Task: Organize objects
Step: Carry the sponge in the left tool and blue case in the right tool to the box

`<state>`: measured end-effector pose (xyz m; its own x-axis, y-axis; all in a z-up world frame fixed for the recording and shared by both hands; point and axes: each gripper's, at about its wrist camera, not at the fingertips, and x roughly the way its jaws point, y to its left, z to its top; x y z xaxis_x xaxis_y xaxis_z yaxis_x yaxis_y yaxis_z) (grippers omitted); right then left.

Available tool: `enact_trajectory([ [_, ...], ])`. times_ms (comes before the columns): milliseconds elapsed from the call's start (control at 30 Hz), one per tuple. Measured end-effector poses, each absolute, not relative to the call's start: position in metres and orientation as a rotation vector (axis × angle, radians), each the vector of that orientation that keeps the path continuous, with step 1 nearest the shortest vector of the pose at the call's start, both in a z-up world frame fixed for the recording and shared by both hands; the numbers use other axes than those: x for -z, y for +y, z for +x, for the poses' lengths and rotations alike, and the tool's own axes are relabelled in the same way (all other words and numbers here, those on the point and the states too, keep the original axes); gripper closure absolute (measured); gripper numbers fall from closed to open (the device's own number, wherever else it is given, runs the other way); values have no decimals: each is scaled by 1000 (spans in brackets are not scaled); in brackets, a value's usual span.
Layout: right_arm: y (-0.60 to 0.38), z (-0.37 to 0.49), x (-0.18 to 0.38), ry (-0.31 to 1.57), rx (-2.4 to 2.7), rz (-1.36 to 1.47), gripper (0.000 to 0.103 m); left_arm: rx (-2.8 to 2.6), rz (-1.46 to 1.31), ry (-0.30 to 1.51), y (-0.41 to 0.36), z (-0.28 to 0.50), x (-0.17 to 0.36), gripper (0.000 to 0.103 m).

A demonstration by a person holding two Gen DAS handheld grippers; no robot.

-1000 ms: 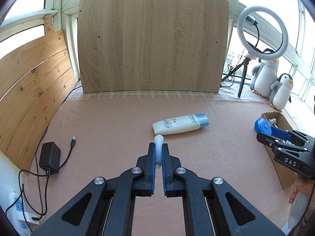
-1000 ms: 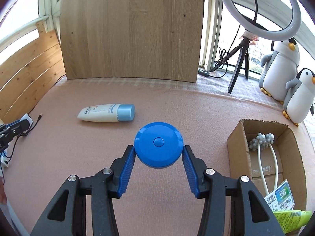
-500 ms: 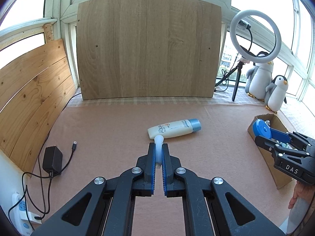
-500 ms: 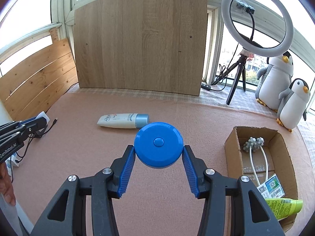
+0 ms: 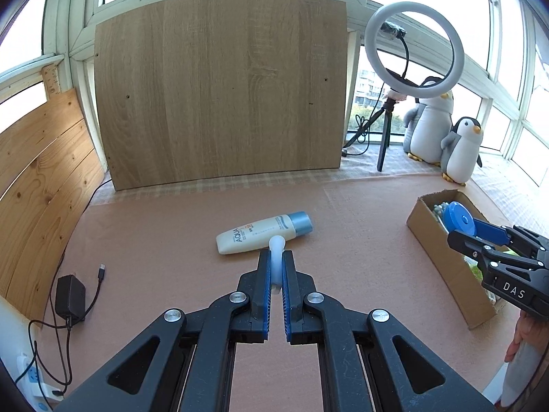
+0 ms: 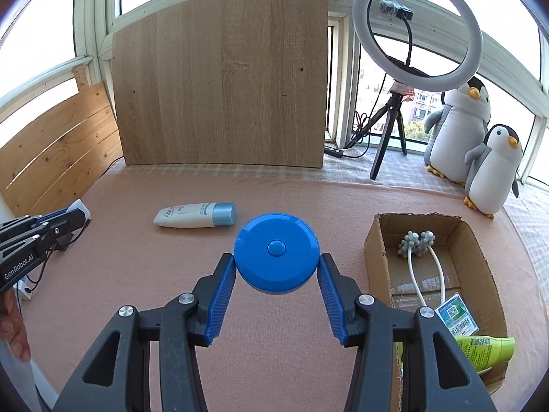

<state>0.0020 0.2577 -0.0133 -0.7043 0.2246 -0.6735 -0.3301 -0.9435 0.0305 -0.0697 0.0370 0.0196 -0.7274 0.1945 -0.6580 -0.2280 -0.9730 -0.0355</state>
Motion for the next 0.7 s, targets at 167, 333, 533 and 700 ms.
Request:
enact_trajectory([
  [167,279,20,10,249,-2600,-977,58,-2672,-1011,111,71,-73,-21,98],
  [333,304,42,9,283,-2546,-942,58,-2605,-988,152,113,-76,-21,98],
  [533,336,81,11,324,-2453,-892,58,-2484,-956,190,179,-79,-16,98],
  [700,366,124,17,359,-2344,-879,58,-2371,-924,214,244,-78,-10,98],
])
